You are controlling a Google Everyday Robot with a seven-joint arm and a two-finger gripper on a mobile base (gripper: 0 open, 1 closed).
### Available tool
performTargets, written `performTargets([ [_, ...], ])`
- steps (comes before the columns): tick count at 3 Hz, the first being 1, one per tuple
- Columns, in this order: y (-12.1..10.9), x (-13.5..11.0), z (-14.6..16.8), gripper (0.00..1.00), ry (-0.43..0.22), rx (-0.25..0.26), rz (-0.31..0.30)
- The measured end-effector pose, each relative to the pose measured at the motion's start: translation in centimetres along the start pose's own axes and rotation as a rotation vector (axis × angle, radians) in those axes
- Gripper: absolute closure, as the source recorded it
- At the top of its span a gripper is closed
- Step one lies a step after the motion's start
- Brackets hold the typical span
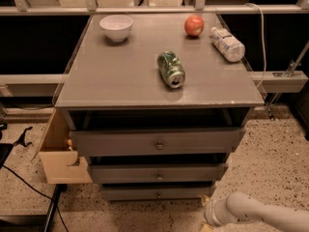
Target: Open bottom drawer
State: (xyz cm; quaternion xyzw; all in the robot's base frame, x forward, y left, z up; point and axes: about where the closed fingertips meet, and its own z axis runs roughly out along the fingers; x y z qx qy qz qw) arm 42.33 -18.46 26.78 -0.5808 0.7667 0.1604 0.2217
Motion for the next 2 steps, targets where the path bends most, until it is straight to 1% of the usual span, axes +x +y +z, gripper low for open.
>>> performTargets([
  [1,0.47,1.04,3.12,0.0,-0.065,-0.019,-0.034],
  [2,0.58,1.38,4.03,0.0,-0.078,-0.024,-0.048],
])
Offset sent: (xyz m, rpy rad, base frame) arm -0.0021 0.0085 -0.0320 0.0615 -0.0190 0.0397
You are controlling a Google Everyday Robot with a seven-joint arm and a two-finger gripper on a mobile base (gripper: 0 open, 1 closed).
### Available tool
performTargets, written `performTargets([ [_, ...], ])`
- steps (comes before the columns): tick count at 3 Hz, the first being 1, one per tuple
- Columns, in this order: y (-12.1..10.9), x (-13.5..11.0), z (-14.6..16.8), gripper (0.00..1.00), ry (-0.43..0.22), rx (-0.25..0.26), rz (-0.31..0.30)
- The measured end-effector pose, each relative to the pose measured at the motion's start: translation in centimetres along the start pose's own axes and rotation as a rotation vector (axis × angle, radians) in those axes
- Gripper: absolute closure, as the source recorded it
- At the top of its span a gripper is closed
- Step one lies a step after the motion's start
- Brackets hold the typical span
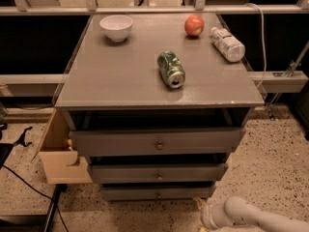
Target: Open bottom drawer
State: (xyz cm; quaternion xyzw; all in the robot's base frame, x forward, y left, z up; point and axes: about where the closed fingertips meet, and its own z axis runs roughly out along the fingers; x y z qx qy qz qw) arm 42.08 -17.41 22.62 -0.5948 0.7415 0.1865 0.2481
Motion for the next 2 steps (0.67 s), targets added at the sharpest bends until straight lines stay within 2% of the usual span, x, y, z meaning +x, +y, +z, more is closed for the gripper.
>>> performTargets([
  [1,0.0,0.3,0.2,0.0,-0.018,0.021,-0.013],
  [2,-0.9,0.3,1.3,0.0,-0.039,0.06,-0.069],
])
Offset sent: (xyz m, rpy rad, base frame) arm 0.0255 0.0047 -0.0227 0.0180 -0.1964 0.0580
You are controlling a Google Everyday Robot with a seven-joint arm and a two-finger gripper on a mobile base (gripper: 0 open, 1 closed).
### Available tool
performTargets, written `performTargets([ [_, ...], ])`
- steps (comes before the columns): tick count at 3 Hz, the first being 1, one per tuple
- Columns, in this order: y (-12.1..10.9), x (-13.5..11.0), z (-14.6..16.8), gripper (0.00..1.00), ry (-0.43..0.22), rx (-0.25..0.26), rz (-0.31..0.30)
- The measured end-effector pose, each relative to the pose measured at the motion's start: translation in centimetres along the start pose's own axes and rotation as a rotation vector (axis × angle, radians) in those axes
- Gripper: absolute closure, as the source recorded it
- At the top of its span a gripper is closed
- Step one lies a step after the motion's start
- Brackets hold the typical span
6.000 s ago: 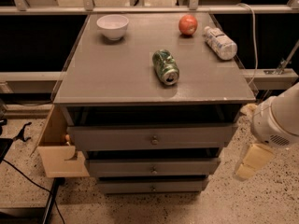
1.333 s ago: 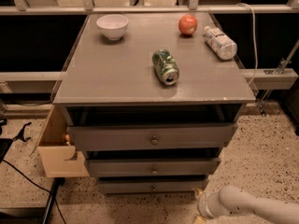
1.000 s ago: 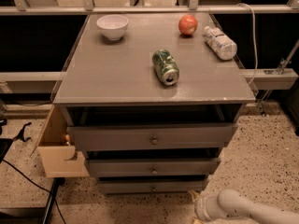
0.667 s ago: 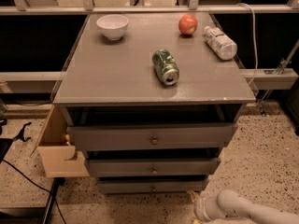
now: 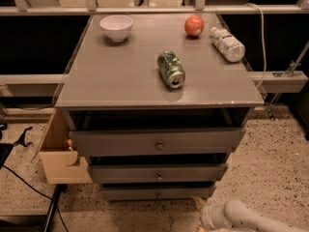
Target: Open bottom drawer
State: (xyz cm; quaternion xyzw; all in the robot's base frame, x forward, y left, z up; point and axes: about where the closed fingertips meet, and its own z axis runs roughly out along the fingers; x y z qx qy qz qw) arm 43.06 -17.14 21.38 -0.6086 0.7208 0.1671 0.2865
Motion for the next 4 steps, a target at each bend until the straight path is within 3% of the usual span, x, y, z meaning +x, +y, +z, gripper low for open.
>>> performTargets([
  [2,-3.6,0.0,2.6,0.0,-0.046,0.092,-0.138],
  [3,-5.1,0.2,3.2,0.0,-0.053,0.123,-0.17],
  [4,-7.7,1.1,4.1,0.0,-0.034,0.143,-0.164],
])
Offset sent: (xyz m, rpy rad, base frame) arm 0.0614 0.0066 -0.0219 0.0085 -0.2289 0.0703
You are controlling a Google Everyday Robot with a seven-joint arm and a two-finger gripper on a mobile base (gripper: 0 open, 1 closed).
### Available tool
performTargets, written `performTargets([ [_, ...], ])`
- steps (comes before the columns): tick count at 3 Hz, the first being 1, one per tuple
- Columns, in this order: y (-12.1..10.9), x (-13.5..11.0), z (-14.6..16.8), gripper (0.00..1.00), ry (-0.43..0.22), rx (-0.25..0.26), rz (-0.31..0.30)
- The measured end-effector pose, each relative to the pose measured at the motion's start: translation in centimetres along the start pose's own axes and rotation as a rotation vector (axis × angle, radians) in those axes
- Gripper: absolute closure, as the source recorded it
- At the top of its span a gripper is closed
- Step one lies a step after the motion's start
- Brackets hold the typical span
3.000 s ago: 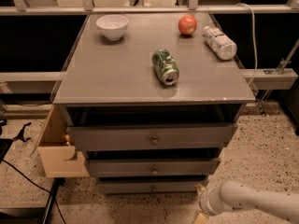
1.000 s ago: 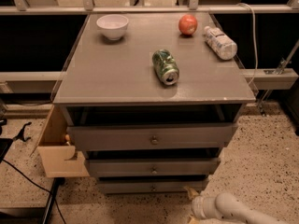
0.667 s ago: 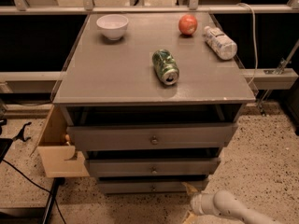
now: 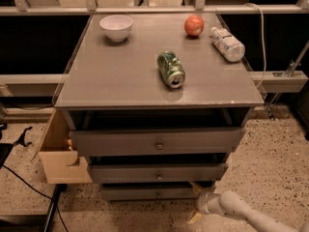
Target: Open bottom drawer
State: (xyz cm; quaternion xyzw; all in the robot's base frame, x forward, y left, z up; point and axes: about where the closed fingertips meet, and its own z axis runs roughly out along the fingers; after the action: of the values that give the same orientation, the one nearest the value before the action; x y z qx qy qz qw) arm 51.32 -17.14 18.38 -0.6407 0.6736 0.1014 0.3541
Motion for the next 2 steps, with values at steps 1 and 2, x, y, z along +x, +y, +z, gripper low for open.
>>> performTargets([
  [1,-1.4,0.9,0.7,0.0,0.012,0.004,0.017],
  [2,-2.5,1.9,1.4,0.0,0.039,-0.009,0.041],
])
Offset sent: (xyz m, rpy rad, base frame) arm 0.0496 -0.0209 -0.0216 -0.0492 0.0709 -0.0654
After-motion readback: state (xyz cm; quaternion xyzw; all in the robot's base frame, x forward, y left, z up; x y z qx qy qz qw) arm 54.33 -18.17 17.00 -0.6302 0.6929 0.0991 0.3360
